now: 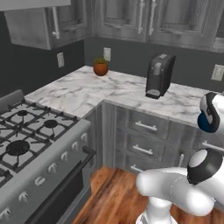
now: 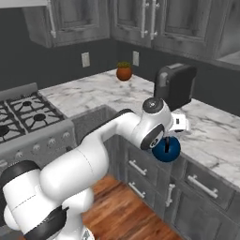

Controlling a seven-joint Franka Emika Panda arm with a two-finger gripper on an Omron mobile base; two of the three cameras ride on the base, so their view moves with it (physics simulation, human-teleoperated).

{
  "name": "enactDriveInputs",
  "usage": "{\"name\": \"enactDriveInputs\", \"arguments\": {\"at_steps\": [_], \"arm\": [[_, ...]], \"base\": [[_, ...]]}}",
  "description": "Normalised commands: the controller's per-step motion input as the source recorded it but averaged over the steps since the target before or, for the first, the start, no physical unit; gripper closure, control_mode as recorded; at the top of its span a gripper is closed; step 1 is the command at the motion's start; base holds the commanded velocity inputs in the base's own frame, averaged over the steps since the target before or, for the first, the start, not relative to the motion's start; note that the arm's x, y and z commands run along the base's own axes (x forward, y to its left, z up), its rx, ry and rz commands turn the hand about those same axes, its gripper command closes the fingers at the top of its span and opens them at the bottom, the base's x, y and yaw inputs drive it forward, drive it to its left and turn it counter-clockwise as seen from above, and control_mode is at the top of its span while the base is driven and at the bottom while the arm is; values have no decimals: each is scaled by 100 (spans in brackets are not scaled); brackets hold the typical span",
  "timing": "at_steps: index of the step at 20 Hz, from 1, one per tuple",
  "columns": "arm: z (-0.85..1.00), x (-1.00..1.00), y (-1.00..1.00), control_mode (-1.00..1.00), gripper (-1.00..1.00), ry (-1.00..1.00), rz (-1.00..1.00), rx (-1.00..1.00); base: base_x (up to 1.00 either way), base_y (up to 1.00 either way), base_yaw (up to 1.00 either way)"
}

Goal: The kettle is done boiling. Turn off the stove, then wait for 300 timesteps before moving the kettle to the dining table.

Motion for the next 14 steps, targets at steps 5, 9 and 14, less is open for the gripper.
{"name": "enactDriveInputs", "arguments": {"at_steps": [5,9,14], "arm": [[0,0,0,100,100,0,0,0],[0,0,0,100,100,0,0,0],[0,0,0,100,100,0,0,0]], "base": [[-15,-42,-39],[-16,-44,-38],[-16,-42,-39]]}}
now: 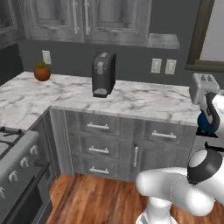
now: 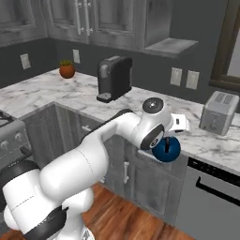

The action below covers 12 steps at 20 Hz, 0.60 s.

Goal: The kettle is done boiling. Turn off the stove, then wait for 300 timesteps before moving the kettle to the dining table.

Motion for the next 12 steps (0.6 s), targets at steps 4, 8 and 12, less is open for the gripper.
{"name": "enactDriveInputs", "arguments": {"at_steps": [4,8,12], "arm": [[0,0,0,100,100,0,0,0],[0,0,0,100,100,0,0,0],[0,0,0,100,100,0,0,0]], "base": [[-13,-41,-39],[-12,-40,-39],[-11,-41,-39]]}}
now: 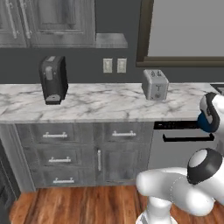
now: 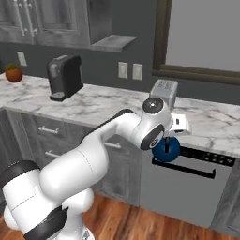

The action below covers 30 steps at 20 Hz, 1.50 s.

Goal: The kettle is done boiling. Turn off the stove, then wait for 300 timesteps before moving the kettle to the dining table.

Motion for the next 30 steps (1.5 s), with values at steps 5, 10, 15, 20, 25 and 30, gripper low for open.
{"name": "enactDriveInputs", "arguments": {"at_steps": [5,10,15,20,25,30], "arm": [[0,0,0,100,100,0,0,0],[0,0,0,100,100,0,0,0],[0,0,0,100,100,0,0,0],[0,0,0,100,100,0,0,0],[0,0,0,100,100,0,0,0],[0,0,0,100,100,0,0,0]], "base": [[-10,-41,-38],[-10,-43,-38],[-12,-43,-38],[-13,-41,-38],[-14,-40,-38],[-13,-37,-39]]}}
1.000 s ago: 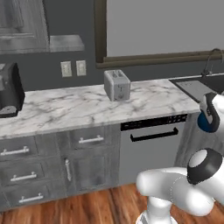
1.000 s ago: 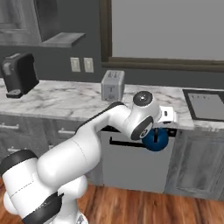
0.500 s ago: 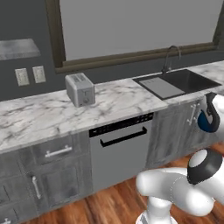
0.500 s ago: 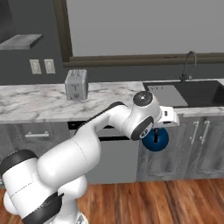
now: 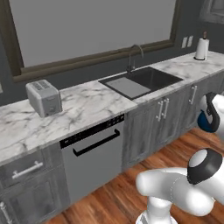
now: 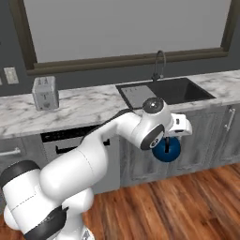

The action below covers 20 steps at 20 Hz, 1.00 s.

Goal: The kettle is done boiling. Turn off the stove, then wait for 300 timesteps before moving the kettle to the dining table.

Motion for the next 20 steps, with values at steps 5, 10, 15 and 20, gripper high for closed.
{"name": "enactDriveInputs", "arguments": {"at_steps": [5,10,15,20], "arm": [[0,0,0,100,100,0,0,0],[0,0,0,100,100,0,0,0],[0,0,0,100,100,0,0,0],[0,0,0,100,100,0,0,0]], "base": [[-9,-35,-39],[-6,-35,-39],[-6,-38,-39],[-5,-38,-39]]}}
